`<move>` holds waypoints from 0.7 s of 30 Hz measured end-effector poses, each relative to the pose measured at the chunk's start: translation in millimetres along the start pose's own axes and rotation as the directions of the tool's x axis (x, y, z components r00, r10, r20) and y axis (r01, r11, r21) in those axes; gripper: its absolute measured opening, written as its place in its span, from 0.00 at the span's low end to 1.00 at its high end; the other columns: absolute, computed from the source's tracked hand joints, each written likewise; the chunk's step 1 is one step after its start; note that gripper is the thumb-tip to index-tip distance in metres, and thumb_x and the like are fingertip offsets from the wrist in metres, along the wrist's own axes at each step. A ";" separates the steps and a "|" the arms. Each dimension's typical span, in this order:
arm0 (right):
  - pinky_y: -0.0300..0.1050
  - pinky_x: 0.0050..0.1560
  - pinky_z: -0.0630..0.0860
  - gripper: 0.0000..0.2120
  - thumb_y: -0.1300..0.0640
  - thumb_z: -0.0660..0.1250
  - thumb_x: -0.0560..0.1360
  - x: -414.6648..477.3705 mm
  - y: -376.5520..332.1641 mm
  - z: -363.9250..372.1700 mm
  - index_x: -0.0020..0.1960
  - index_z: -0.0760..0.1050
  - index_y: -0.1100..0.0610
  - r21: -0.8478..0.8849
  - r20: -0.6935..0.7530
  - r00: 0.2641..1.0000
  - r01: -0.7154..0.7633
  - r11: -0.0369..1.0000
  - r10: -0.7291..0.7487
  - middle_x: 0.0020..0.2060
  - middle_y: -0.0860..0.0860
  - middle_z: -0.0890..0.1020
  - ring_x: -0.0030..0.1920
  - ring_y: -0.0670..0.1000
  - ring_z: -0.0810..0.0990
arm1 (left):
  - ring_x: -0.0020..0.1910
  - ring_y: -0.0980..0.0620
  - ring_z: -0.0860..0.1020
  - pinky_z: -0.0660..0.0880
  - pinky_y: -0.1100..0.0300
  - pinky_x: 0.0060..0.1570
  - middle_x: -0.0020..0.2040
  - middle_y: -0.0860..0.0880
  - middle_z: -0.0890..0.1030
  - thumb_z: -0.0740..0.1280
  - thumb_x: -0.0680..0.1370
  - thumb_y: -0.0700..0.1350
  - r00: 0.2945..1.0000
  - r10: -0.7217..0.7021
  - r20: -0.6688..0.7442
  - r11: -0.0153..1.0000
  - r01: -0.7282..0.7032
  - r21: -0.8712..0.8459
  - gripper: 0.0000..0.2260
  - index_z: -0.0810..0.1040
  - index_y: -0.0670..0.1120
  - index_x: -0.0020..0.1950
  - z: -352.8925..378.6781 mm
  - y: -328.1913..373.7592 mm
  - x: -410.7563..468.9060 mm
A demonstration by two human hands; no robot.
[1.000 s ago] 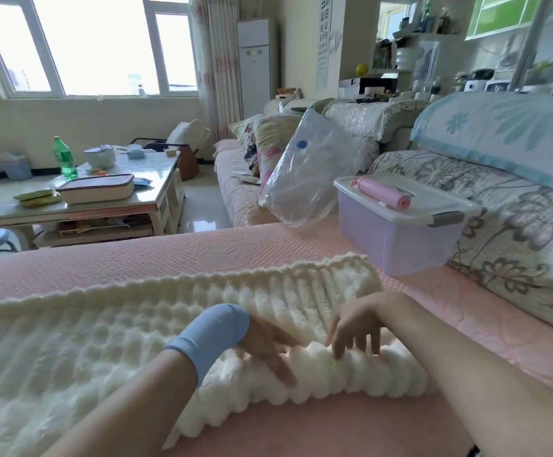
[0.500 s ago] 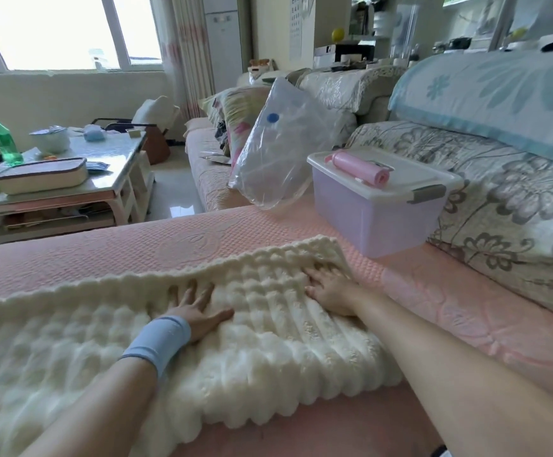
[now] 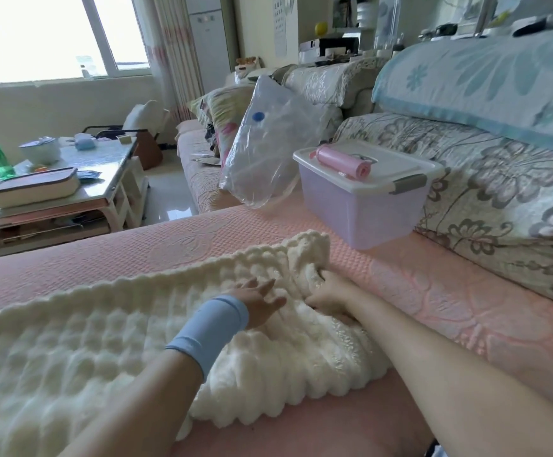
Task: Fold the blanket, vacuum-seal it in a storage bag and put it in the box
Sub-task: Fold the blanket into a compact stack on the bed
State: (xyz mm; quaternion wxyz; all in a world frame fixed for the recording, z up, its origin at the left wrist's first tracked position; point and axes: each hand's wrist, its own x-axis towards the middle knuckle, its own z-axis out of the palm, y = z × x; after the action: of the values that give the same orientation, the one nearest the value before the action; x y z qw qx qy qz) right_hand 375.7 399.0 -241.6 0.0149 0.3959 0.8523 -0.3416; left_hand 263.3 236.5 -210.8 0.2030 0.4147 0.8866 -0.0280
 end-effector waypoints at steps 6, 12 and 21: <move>0.49 0.54 0.76 0.27 0.57 0.64 0.74 21.3 20.1 -53.5 0.72 0.68 0.44 -0.275 -0.433 0.893 0.003 0.961 -0.127 0.61 0.55 0.81 0.59 0.60 0.80 | 0.78 0.44 0.41 0.45 0.38 0.74 0.80 0.52 0.42 0.46 0.76 0.72 0.997 0.004 -0.076 1.000 -0.006 -0.020 0.31 0.44 0.65 0.77 5.8 1.3 -0.3; 0.62 0.70 0.63 0.49 0.32 0.62 0.76 33.0 51.3 -41.1 0.80 0.32 0.47 -0.359 -0.141 0.987 -0.119 0.926 0.072 0.79 0.58 0.55 0.75 0.64 0.61 | 0.76 0.40 0.32 0.41 0.38 0.74 0.78 0.53 0.34 0.48 0.71 0.76 0.998 -0.042 0.050 0.999 0.041 0.013 0.37 0.38 0.66 0.75 44.9 -5.1 1.6; 0.45 0.54 0.75 0.39 0.52 0.70 0.66 -2.1 31.0 -49.8 0.76 0.63 0.47 0.001 -0.013 0.998 -0.057 0.998 0.057 0.67 0.53 0.74 0.54 0.53 0.76 | 0.76 0.46 0.57 0.58 0.44 0.73 0.78 0.52 0.58 0.54 0.78 0.67 0.957 0.069 -0.282 0.975 -0.125 -0.184 0.29 0.55 0.60 0.78 19.0 12.2 3.6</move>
State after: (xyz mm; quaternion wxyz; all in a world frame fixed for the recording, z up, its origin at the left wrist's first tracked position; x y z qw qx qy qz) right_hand 410.6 441.2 -220.4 0.0190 0.4220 0.8407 -0.3388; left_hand 276.8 243.0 -228.1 0.1202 0.4353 0.8829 0.1290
